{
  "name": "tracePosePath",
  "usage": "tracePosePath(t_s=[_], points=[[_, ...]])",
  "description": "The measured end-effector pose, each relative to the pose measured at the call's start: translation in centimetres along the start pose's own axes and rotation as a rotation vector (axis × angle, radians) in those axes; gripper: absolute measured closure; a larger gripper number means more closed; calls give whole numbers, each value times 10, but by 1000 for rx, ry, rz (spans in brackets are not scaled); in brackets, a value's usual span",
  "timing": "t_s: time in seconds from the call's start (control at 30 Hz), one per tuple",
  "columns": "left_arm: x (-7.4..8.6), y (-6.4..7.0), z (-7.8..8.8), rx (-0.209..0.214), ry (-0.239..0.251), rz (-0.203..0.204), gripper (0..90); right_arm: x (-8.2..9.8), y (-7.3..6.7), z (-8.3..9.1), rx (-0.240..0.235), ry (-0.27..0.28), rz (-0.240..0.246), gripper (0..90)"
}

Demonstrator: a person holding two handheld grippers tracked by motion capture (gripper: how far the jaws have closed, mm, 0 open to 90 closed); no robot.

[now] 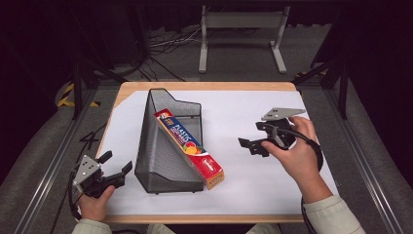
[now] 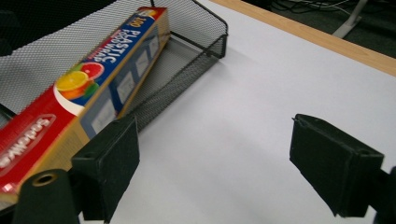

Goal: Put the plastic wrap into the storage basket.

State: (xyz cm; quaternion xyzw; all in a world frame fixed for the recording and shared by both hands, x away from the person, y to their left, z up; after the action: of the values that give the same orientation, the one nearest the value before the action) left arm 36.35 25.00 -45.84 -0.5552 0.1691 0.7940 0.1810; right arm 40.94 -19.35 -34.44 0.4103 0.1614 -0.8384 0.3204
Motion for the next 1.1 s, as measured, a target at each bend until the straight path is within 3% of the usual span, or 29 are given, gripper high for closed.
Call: tracePosePath(t_s=[0.17, 0.27, 0.47, 0.63, 0.8, 0.97, 1.1], points=[[1, 0, 0, -3, -5, 0, 163, 20, 21, 8, 17, 9, -20, 147], [1, -1, 0, -4, -5, -4, 163, 34, 32, 14, 27, -13, -92, 151], [1, -1, 1, -9, -2, 2, 164, 53, 58, 23, 61, 12, -95, 163], [1, -1, 1, -10, -3, -1, 164, 68, 73, 28, 58, 31, -105, 163], [1, -1, 1, -11, -5, -1, 164, 84, 79, 24, 42, 43, -101, 163], [2, -1, 0, -11, -7, -1, 163, 103, 78, 15, 16, 41, -63, 163], [2, -1, 0, -9, -7, -1, 163, 114, 76, 10, 3, 45, -70, 163]])
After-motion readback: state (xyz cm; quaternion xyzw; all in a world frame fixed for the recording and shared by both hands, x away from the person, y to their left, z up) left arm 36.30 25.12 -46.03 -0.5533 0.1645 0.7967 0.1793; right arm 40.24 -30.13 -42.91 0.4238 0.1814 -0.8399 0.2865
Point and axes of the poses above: each handheld gripper's, and its own axes: z roughly backward along the jaws, x roughly out of its underside, y roughly to its right, the point moved 6 cm from there along -z, roughly forward along the jaws, and after that the axes turned 1 degree about z, right-handed, at the moved point
